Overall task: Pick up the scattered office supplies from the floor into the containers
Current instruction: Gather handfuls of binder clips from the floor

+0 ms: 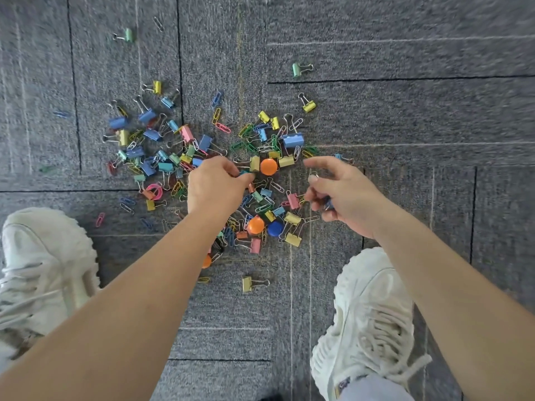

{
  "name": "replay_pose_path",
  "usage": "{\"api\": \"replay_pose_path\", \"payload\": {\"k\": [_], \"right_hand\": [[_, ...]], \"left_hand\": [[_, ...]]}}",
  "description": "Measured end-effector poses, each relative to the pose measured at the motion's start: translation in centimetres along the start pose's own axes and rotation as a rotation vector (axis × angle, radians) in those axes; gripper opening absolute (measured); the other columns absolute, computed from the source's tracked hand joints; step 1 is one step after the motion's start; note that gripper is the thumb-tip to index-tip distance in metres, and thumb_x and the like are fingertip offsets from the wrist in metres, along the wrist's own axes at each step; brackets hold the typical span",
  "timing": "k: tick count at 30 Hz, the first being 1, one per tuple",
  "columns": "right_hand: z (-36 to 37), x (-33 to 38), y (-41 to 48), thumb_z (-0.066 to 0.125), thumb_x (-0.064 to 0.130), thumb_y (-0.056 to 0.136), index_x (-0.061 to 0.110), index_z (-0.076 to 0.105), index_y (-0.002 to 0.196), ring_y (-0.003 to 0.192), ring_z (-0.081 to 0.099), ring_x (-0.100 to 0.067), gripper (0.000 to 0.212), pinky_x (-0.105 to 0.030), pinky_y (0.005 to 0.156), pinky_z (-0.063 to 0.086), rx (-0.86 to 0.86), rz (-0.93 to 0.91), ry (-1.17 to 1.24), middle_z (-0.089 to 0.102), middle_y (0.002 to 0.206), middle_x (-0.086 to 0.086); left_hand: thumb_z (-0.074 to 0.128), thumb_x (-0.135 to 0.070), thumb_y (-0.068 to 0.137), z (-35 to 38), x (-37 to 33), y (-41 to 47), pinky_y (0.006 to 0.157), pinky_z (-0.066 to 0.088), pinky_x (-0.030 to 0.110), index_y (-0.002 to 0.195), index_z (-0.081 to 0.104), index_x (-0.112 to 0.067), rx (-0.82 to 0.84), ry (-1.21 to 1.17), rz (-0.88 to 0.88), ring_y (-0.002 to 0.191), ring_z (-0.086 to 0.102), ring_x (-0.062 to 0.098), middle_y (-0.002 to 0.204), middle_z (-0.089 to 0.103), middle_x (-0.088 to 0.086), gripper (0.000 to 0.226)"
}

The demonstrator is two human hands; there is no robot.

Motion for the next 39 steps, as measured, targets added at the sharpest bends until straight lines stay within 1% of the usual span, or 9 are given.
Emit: {"api": "replay_pose_path", "payload": {"k": [3,8,13,19,23,28,31,36,39], "right_hand": [[0.5,0.4,-0.2,0.050,0.006,0.101,0.036,0.056,0.128,0.063,0.057,-0.013,0.041,-0.024,0.048,0.042,-0.012,-0.125,-0.292,0.070,0.085,-0.002],[1.7,-0.1,0.2,0.057,0.031,0.097,0.026,0.063,0.108,0.045,0.049,-0.001,0.013,-0.015,0.042,0.037,-0.123,-0.122,-0.676,0.064,0.084,0.009],[3.5,-0.4,0.6,0.065,0.040,0.091,0.023,0.051,0.106,0.083,0.060,-0.025,0.026,-0.044,0.074,0.054,-0.228,-0.183,-1.082,0.056,0.097,0.000],[2.5,0.2,0.0,0.068,0.048,0.087,0.025,0.053,0.102,0.088,0.059,-0.021,0.031,-0.038,0.075,0.052,-0.240,-0.282,-1.204,0.051,0.103,0.006],[0.6,0.3,-0.3,0.067,0.041,0.089,0.006,0.055,0.083,0.058,0.043,-0.009,0.037,-0.017,0.054,0.037,-0.227,-0.322,-0.592,0.053,0.076,0.001],[-0.2,0.2,0.0,0.056,0.011,0.095,0.012,0.041,0.073,0.055,0.041,-0.015,0.027,-0.026,0.050,0.021,0.022,-0.098,0.507,0.043,0.069,-0.007],[0.7,0.7,0.3,0.046,0.003,0.091,0.013,0.051,0.082,0.063,0.049,-0.016,0.013,-0.026,0.056,0.036,0.128,-0.052,0.670,0.049,0.073,-0.006],[1.6,1.6,1.0,0.044,0.006,0.061,0.008,0.049,0.076,0.071,0.051,-0.023,0.016,-0.028,0.061,0.051,0.361,-0.077,0.961,0.049,0.074,-0.007],[1.5,2.1,1.4,0.045,0.013,0.063,0.011,0.046,0.068,0.071,0.050,-0.022,0.006,-0.025,0.055,0.046,0.393,-0.099,0.937,0.047,0.075,-0.007]], "left_hand": [[0.073,-0.030,0.085,0.1,0.1,-0.3,0.052,0.041,0.022,0.087,0.068,-0.024,0.026,-0.033,0.086,0.073,0.061,0.013,0.092,0.070,-0.003,0.008],[0.066,-0.052,0.082,0.1,0.5,-0.6,0.063,0.059,0.039,0.083,0.062,-0.023,-0.020,0.037,0.013,0.074,0.065,0.024,0.085,0.063,0.000,0.030],[0.081,-0.042,0.076,0.0,0.1,-0.2,0.056,0.048,0.029,0.087,0.059,-0.020,0.003,-0.105,-0.137,0.079,0.063,0.020,0.082,0.062,-0.001,0.033],[0.079,-0.018,0.076,0.0,-0.3,-0.1,0.050,0.041,0.022,0.098,0.069,-0.017,0.119,-0.196,-0.184,0.070,0.060,0.016,0.095,0.067,0.006,0.024],[0.066,-0.017,0.081,-0.1,0.0,-0.7,0.053,0.043,0.025,0.087,0.067,-0.011,0.153,-0.327,-0.153,0.053,0.049,0.018,0.069,0.060,0.003,0.009],[0.050,-0.005,0.095,0.2,-0.7,-1.8,0.045,0.036,0.026,0.091,0.054,-0.011,0.407,-0.620,-0.227,0.047,0.037,0.013,0.076,0.062,0.010,0.009],[0.039,0.004,0.096,0.1,-1.5,-1.8,0.044,0.041,0.027,0.099,0.052,-0.010,0.453,-0.742,-0.238,0.049,0.041,0.014,0.067,0.053,0.006,0.019],[0.034,0.018,0.090,-1.1,-3.1,-0.9,0.071,0.062,0.045,0.097,0.060,-0.006,0.376,-0.969,-0.256,0.071,0.065,0.022,0.081,0.059,0.010,0.036],[0.044,0.008,0.096,-1.5,-3.6,-0.2,0.053,0.056,0.030,0.092,0.065,-0.014,0.244,-0.821,-0.145,0.058,0.060,0.014,0.093,0.065,0.009,0.031]]}}
Point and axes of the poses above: each hand's wrist, its own y-axis towards the middle knuckle, its own z-axis out of the palm, x = y × z, the point moved 3 cm from there along y, towards the middle knuckle
